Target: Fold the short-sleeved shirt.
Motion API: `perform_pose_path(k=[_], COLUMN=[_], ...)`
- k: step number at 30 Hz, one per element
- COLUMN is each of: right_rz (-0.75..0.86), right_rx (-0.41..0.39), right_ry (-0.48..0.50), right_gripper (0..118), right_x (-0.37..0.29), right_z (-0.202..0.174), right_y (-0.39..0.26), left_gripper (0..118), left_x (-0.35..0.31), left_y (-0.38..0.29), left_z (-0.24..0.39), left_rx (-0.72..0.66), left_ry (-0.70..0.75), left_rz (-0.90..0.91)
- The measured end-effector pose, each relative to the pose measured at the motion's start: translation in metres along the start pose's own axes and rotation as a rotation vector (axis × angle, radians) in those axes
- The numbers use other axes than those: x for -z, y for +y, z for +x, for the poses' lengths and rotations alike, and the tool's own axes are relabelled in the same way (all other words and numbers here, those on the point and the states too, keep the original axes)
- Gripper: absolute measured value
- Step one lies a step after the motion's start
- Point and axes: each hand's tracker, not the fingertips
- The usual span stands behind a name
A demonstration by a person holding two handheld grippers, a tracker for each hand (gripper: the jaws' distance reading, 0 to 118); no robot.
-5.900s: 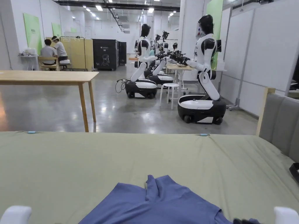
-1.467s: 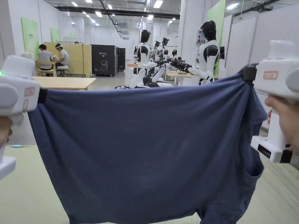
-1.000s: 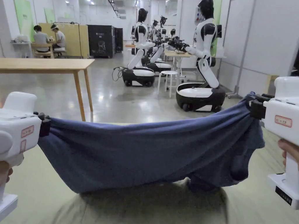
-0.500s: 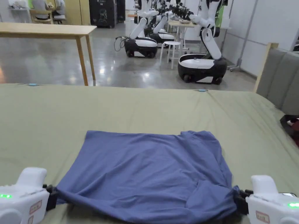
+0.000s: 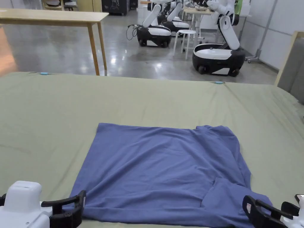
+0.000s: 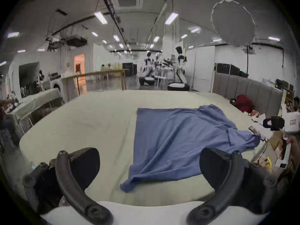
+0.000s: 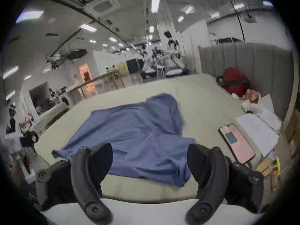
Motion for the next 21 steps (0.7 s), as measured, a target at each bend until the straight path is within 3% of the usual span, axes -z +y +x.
perform_pose_path(k=[4, 5, 6, 7, 8, 9, 12, 15, 16, 17, 18, 19, 21], right_rz=[0.058, 0.076, 0.084, 0.087, 0.099, 0.079, 0.056, 0.044, 0.037, 0.029, 0.02, 0.011, 0.004], right_rx=[-0.091, -0.103, -0.129, -0.166, -0.184, -0.172, -0.145, -0.108, -0.098, -0.09, -0.085, -0.08, -0.066], right_ry=[-0.004, 0.011, -0.014, -0.065, -0.07, -0.004, -0.017, -0.022, -0.021, -0.021, -0.022, -0.021, -0.025], right_gripper=[95, 81, 52, 10, 1, 1, 1, 1, 1, 1, 1, 1, 1], right_x=[-0.008, -0.011, -0.012, -0.012, -0.014, -0.015, -0.015, -0.013, -0.012, -0.011, -0.008, -0.007, -0.008], right_z=[-0.028, -0.031, -0.035, -0.039, -0.04, -0.036, -0.034, -0.029, -0.027, -0.026, -0.026, -0.025, -0.023], right_y=[-0.027, -0.033, -0.038, -0.042, -0.046, -0.048, -0.054, -0.051, -0.049, -0.048, -0.047, -0.048, -0.049], left_gripper=[117, 109, 88, 43, 0, 0, 0, 2, 19, 69, 103, 114, 111], left_x=[0.001, 0.003, 0.003, 0.003, 0.006, 0.006, 0.008, 0.017, 0.022, 0.029, 0.037, 0.039, 0.045], left_y=[-0.039, -0.047, -0.054, -0.064, -0.07, -0.078, -0.087, -0.09, -0.09, -0.089, -0.088, -0.085, -0.083], left_z=[0.001, -0.002, -0.006, -0.006, -0.009, -0.014, -0.029, -0.037, -0.041, -0.046, -0.049, -0.042, -0.045], left_rx=[0.043, 0.051, 0.055, 0.069, 0.095, 0.112, 0.002, 0.009, 0.006, 0.005, 0.01, 0.018, 0.042], left_ry=[0.114, 0.104, 0.101, 0.113, 0.14, 0.175, 0.111, 0.128, 0.127, 0.112, 0.094, 0.094, 0.078], left_rz=[-0.06, -0.105, -0.14, -0.17, -0.205, -0.255, -0.281, -0.283, -0.281, -0.283, -0.296, -0.301, -0.24])
